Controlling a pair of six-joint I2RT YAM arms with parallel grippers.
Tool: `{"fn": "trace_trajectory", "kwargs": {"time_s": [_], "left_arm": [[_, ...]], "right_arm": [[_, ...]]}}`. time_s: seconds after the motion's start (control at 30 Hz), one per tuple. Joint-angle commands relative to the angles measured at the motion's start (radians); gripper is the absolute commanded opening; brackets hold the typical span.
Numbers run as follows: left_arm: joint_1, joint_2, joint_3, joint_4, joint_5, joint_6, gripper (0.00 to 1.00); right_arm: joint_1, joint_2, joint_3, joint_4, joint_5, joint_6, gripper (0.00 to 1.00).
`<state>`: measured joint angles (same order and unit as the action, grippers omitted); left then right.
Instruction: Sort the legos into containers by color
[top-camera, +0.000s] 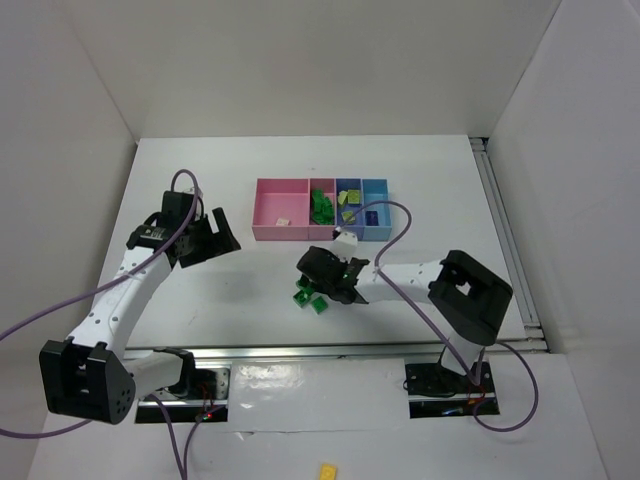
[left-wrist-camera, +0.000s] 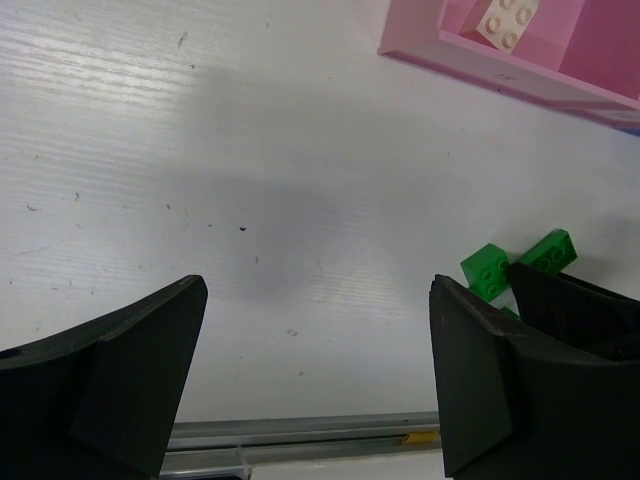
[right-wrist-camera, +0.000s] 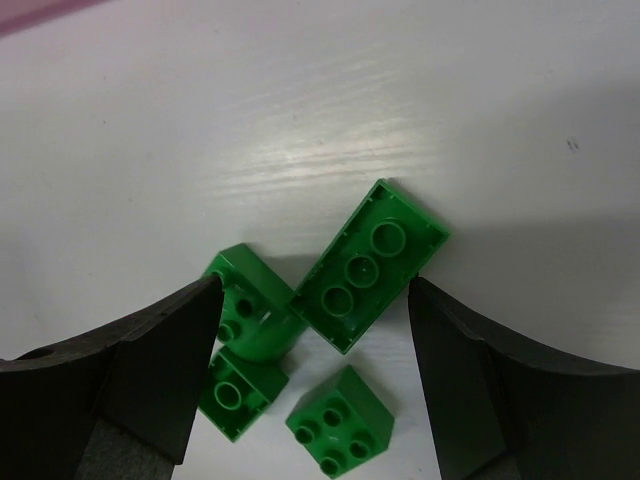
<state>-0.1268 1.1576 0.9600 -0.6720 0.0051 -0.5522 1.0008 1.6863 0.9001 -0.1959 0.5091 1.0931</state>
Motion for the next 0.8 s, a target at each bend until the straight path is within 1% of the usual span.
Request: {"fn": "trace_trajectory", "kwargs": {"time_s": [0.0, 0.13, 0.23, 0.27, 0.37, 0.43, 0.47, 0.53, 0.57, 0.6, 0.63, 0.67, 0.7, 0.77], "left_arm": [[-0.002, -0.024, 0.000, 0.018, 0.004, 0.014, 0.95], [-0.002, -0.015, 0.000, 0.028, 0.015, 0.014, 0.95], [-0.002, -0.004, 0.000, 0.028, 0.015, 0.014, 0.95], [-0.002, -0.004, 0.000, 0.028, 0.015, 0.014, 0.95], [-0.002, -0.004, 0.000, 0.028, 0.024, 0.014, 0.95], [-0.002, -0.004, 0.000, 0.028, 0.024, 0.014, 0.95], [-0.002, -0.015, 0.000, 0.028, 0.024, 0.014, 0.95], [-0.002, -0.015, 0.000, 0.037, 0.024, 0.014, 0.95], [-0.002, -0.015, 0.000, 0.037, 0.024, 0.014, 0.95], [-0.002, -0.015, 0.000, 0.037, 0.024, 0.014, 0.95], [-0.002, -0.015, 0.000, 0.037, 0.033, 0.014, 0.95], [-0.002, -0.015, 0.000, 0.037, 0.033, 0.014, 0.95], [-0.002, -0.015, 0.000, 0.037, 0.033, 0.014, 0.95], [-0.002, -0.015, 0.000, 0.037, 0.024, 0.024, 0.95]], "right_arm": [[-0.002, 0.036, 0.068, 0.000, 0.069, -0.013, 0.82], [-0.011, 0.104, 0.156, -0.045, 0.091, -0.045, 0.79], [-0.011, 0.141, 0.190, -0.071, 0.100, -0.055, 0.78], [-0.011, 0.141, 0.191, -0.039, 0.100, -0.090, 0.78], [-0.020, 0.115, 0.151, 0.009, 0.089, -0.116, 0.83], [-0.043, 0.084, 0.134, 0.009, 0.060, -0.085, 0.88], [-0.057, 0.072, 0.099, 0.033, 0.022, -0.076, 0.88], [-0.080, 0.063, 0.086, 0.053, 0.011, -0.067, 0.88], [-0.080, 0.082, 0.118, 0.035, 0.026, -0.067, 0.85], [-0.080, 0.104, 0.147, -0.034, 0.058, -0.058, 0.84], [-0.080, 0.130, 0.180, -0.066, 0.058, -0.058, 0.82], [-0.080, 0.182, 0.239, -0.095, 0.072, -0.067, 0.81], [-0.067, 0.205, 0.264, -0.138, 0.086, -0.076, 0.81], [-0.048, 0.248, 0.301, -0.169, 0.097, -0.085, 0.79]]}}
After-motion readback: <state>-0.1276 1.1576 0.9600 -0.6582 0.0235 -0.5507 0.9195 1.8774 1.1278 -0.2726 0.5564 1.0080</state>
